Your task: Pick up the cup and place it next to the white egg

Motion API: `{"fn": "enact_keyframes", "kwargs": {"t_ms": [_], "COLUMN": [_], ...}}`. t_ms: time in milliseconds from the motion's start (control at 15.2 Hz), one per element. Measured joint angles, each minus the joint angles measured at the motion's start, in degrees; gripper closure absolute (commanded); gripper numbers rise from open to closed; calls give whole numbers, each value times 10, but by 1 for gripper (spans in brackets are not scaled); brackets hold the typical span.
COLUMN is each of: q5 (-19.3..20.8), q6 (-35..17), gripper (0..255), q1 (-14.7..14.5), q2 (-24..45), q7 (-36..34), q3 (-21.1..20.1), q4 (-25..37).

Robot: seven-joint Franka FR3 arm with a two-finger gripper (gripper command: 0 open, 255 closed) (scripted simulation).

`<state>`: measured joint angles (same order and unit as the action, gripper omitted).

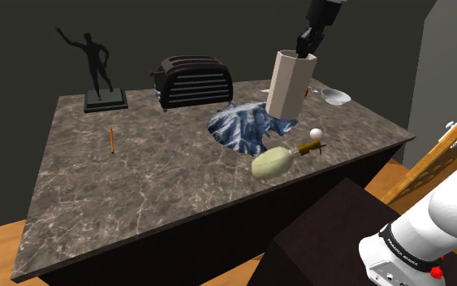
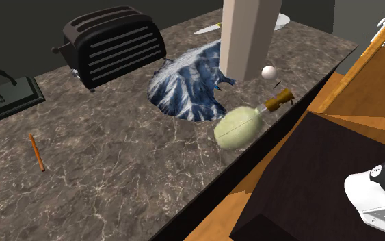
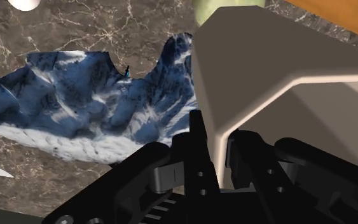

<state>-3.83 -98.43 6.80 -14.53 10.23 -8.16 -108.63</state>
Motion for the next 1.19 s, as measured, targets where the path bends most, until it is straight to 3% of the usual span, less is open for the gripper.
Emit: {"fn": "enact_keyframes", "kwargs": {"t_ms": [462, 1188], "q5": [8, 26], "q6": [-1, 12], "gripper": [255, 255], "q1": [36, 92], "q2": [-27, -4], "q7": [98, 250], "q3": [64, 166], "q4": [-33, -4]}}
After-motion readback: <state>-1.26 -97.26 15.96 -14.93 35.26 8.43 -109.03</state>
